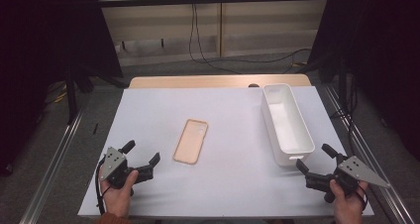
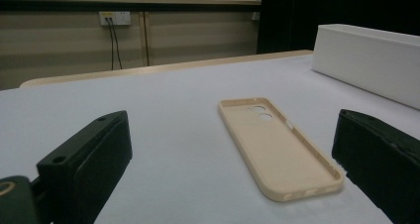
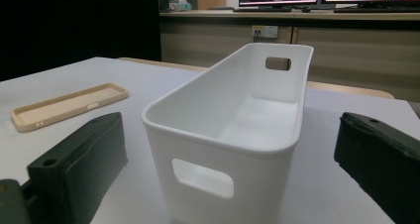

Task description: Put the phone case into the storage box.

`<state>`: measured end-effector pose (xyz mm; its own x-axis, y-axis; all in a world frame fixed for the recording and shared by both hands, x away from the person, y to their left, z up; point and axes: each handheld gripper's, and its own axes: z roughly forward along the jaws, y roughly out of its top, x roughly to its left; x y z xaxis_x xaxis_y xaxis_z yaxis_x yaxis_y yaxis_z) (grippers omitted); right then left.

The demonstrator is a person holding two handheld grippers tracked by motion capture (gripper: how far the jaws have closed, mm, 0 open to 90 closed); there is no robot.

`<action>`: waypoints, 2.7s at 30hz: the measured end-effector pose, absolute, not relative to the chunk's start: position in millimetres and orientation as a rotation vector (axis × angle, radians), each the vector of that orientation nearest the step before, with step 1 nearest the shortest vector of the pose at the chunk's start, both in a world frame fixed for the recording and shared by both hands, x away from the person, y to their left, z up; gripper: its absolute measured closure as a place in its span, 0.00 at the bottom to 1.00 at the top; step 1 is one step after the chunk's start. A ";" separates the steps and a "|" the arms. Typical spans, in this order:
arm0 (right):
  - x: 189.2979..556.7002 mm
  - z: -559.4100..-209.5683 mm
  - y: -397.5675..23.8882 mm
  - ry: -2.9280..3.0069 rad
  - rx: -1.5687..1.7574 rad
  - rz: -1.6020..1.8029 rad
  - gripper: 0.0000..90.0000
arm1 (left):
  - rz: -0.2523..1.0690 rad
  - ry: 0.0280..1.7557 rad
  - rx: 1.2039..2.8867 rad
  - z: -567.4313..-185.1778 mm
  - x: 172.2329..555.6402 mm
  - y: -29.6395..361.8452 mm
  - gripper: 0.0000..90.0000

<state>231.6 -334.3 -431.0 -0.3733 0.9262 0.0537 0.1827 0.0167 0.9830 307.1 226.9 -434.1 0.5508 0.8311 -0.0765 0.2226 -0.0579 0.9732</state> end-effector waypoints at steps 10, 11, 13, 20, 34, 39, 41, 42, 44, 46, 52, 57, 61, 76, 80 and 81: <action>230.5 -432.0 -335.3 1.631 1.154 1.423 0.00 | 0.616 0.913 1.622 -432.6 307.1 223.3 0.02; 230.5 -432.1 -335.1 1.631 1.156 1.424 0.00 | 0.613 0.913 1.619 -432.8 307.4 222.8 0.02; 230.7 -432.4 -334.7 1.635 1.153 1.425 0.00 | 0.612 0.907 1.632 -432.9 308.0 222.3 0.02; 231.8 -432.6 -332.3 1.644 1.147 1.431 0.00 | 0.592 0.919 1.649 -433.1 307.8 222.9 0.02; 230.3 -431.8 -329.8 1.645 1.145 1.418 0.00 | 0.474 0.897 1.663 -433.2 315.4 211.4 0.03; 230.0 -432.0 -330.7 1.643 1.147 1.418 0.00 | 0.483 0.894 1.660 -433.1 318.8 209.8 0.03; 229.9 -432.0 -330.8 1.644 1.144 1.418 0.00 | 0.483 0.892 1.658 -432.8 320.1 209.3 0.03; 229.7 -431.9 -330.5 1.641 1.147 1.421 0.00 | 0.484 0.889 1.658 -432.3 322.1 208.9 0.02; 229.7 -431.9 -330.3 1.645 1.143 1.418 0.00 | 0.492 0.891 1.660 -432.0 325.6 207.9 0.02; 229.5 -431.9 -330.0 1.649 1.141 1.419 0.00 | 0.495 0.889 1.662 -431.5 328.3 206.6 0.02; 230.0 -432.1 -330.0 1.644 1.148 1.417 0.00 | 0.504 0.867 1.673 -429.5 334.9 202.6 0.02; 229.8 -432.0 -330.0 1.644 1.145 1.418 0.00 | 0.487 0.860 1.682 -429.2 342.2 198.0 0.02; 229.6 -432.0 -330.3 1.646 1.142 1.417 0.00 | 0.509 0.855 1.694 -428.0 349.3 194.0 0.02; 229.8 -432.1 -330.5 1.642 1.148 1.414 0.00 | 0.492 0.824 1.718 -417.4 371.3 179.9 0.03; 229.6 -432.0 -330.4 1.641 1.148 1.416 0.00 | 0.514 0.813 1.729 -416.5 380.1 177.7 0.03; 229.5 -431.9 -330.4 1.644 1.144 1.416 0.00 | 0.509 0.812 1.739 -416.7 382.3 176.6 0.03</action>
